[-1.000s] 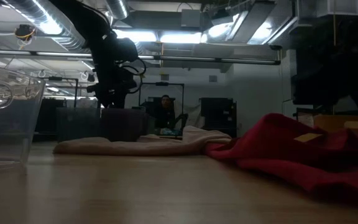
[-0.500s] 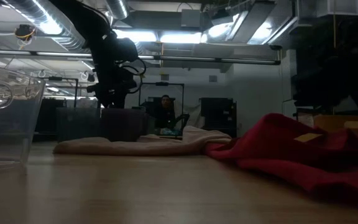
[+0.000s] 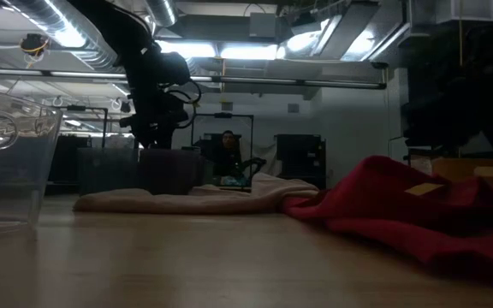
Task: Sort spices by type
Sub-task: Put the green seasoning bottle into the green bin, then return to Home Position
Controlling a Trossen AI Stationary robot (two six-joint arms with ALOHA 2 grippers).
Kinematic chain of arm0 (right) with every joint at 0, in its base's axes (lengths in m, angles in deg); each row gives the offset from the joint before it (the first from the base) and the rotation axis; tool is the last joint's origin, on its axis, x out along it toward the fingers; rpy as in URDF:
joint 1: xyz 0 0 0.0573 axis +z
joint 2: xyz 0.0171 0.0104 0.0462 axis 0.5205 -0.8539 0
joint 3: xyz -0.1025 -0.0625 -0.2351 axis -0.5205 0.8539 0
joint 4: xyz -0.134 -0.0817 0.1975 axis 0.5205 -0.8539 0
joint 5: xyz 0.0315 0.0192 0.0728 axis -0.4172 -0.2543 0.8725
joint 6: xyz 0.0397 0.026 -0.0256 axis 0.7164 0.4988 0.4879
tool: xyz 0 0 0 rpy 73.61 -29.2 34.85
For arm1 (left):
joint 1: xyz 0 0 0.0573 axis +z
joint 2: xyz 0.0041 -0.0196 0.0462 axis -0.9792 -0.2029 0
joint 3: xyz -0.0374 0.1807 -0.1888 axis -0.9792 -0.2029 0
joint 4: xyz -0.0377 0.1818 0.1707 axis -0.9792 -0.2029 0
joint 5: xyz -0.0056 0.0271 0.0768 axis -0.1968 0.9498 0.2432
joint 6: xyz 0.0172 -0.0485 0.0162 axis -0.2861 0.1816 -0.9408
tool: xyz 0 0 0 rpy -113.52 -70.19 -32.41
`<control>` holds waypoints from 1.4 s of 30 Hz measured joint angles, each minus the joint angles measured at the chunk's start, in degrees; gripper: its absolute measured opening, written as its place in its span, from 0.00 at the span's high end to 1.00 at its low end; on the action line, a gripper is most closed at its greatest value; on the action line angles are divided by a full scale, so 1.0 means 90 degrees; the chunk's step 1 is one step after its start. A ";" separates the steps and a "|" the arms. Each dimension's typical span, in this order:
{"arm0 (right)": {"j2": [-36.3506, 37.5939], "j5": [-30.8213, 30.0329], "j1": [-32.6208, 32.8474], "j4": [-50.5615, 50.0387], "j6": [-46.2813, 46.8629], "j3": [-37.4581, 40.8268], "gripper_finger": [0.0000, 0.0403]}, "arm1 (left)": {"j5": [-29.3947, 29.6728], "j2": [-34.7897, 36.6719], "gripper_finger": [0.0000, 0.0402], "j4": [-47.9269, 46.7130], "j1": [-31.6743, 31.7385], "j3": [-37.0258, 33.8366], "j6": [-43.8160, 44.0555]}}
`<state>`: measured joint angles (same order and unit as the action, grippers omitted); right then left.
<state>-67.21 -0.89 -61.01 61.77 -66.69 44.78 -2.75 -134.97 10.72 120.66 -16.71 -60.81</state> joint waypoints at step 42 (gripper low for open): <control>-0.0002 -0.0002 0.0000 -0.0002 0.0002 0.0005 0.36 | -0.0606 0.2440 0.23 -0.0121 -0.1018 0.0000 -0.0564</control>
<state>-67.23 -0.91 -61.01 61.75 -66.67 44.82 -8.20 -113.01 9.64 111.50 -16.71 -65.89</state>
